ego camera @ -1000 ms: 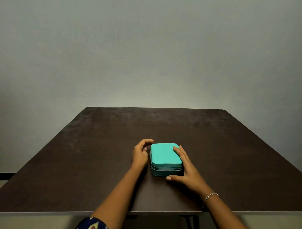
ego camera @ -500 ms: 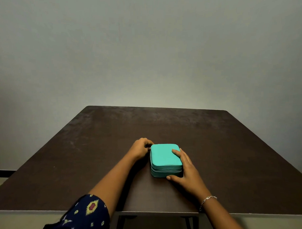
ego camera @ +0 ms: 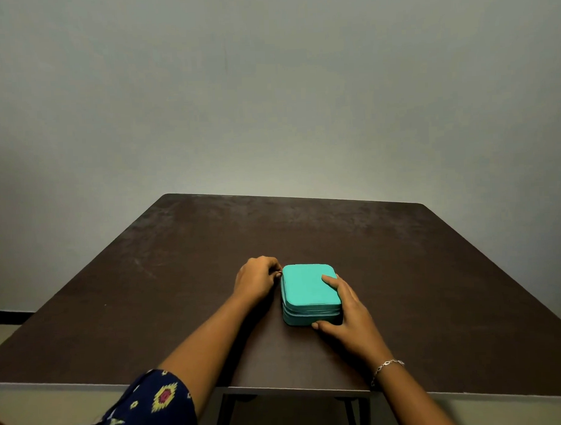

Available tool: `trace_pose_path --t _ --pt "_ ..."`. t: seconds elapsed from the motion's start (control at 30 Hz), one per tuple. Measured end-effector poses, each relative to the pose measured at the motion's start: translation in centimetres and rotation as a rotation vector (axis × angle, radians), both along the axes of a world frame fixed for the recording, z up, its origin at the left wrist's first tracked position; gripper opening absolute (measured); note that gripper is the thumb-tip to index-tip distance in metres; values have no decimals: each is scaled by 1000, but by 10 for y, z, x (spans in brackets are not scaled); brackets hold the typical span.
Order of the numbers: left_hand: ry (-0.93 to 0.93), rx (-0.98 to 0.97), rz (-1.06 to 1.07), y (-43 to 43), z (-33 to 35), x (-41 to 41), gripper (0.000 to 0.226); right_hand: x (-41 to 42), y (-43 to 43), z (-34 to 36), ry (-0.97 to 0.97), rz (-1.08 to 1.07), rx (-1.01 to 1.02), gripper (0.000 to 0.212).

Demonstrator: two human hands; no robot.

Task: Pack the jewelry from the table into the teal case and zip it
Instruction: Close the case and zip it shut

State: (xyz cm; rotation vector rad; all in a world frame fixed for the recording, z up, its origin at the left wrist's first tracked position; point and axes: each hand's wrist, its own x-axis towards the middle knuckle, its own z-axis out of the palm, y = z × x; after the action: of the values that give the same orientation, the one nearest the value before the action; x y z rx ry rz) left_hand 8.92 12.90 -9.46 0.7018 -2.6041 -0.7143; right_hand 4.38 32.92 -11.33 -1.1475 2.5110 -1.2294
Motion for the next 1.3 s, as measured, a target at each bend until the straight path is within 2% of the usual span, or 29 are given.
trace_pose_path --t 0.33,0.8,1.1,1.3 --pt "8 -39 72 5 2 18 8 1 -3 1 4 -20 6 77" --pt "78 131 27 34 -10 60 9 3 -3 2 31 -33 0 77" --pt "149 -7 58 60 -12 75 6 4 -3 0 29 -33 11 78" --pt "186 32 44 67 -14 76 6 2 -5 0 33 -29 10 79"
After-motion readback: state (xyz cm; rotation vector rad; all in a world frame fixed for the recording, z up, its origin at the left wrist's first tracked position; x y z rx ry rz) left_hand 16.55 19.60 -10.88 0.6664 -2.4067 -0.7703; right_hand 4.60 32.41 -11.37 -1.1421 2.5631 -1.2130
